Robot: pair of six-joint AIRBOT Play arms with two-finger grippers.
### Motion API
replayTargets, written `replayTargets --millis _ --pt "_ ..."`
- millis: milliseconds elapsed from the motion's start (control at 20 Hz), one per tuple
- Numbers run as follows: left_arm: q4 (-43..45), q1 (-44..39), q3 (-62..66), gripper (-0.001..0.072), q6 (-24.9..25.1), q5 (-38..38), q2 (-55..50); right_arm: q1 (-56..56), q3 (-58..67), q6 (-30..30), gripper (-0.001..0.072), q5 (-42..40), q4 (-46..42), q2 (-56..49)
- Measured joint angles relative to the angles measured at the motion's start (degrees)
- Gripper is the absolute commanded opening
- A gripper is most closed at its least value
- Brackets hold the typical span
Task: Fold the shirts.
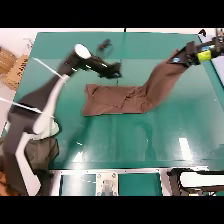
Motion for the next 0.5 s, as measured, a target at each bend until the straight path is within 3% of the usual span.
replayTargets --millis 300,350,400,450,500 --pt "10.5 15.8 0.0 0.0018 -1.4 -15.0 9.5 21.1 -0.8 4.8 0.0018 -14.3 -0.1 -3.7" --pt "11.3 17.7 0.0 0.0018 -1.4 -16.5 9.9 25.1 -1.0 5.2 0.0049 -17.7 -0.1 -5.5" --pt "12.2 19.6 0.0 0.0018 -1.4 -17.8 10.3 29.6 -1.2 5.7 0.0195 -22.1 -0.1 -7.9" --pt "12.4 21.1 0.0 0.0018 -1.3 -18.6 10.8 33.8 -1.3 6.1 0.0461 -26.9 -0.1 -10.5" --pt "12.6 22.5 0.0 0.0018 -1.1 -19.3 11.1 37.7 -1.3 6.1 0.0569 -31.9 0.1 -13.2"
